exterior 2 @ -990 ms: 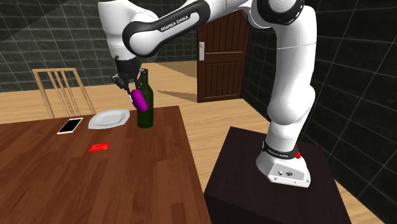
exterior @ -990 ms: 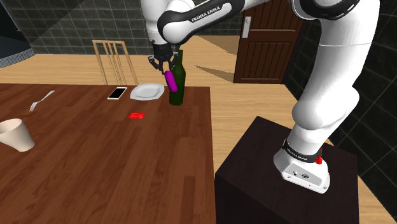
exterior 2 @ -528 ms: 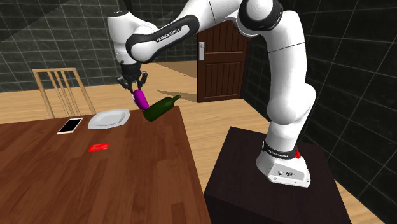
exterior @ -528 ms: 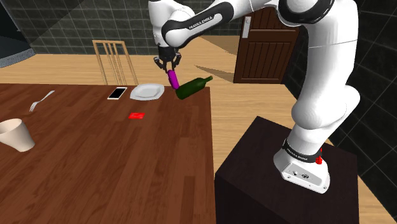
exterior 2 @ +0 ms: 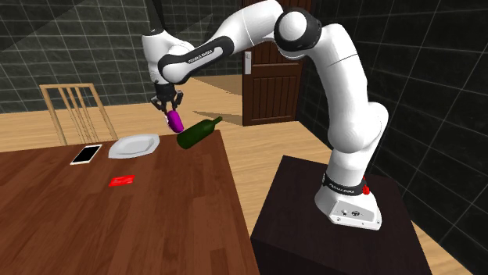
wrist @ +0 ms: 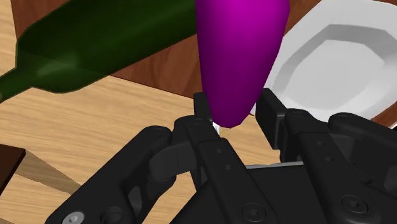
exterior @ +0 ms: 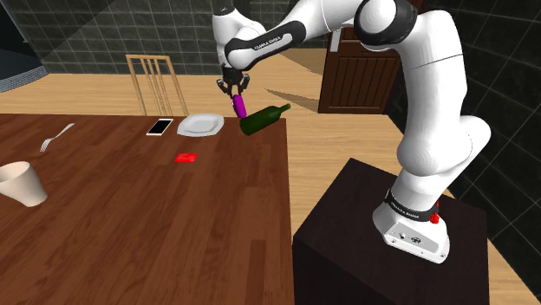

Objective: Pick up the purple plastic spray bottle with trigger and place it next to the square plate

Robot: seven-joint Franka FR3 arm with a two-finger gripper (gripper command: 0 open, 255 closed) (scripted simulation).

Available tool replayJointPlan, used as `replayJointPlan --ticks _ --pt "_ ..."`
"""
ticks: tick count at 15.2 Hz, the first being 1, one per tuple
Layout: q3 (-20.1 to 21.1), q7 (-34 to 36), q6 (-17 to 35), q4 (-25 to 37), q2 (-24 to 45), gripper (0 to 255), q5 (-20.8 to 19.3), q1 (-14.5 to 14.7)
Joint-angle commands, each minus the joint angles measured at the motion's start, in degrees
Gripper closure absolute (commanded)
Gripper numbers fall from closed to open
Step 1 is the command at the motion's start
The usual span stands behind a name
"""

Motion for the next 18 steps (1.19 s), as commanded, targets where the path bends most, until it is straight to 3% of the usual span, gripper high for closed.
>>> replayJointPlan --ticks 1,18 --pt "-1.16 -1.69 0.03 4.17 3.79 255 -0.97 0.35" --pt "-4.40 2.33 7.94 0.21 8.27 255 -4.45 1.56"
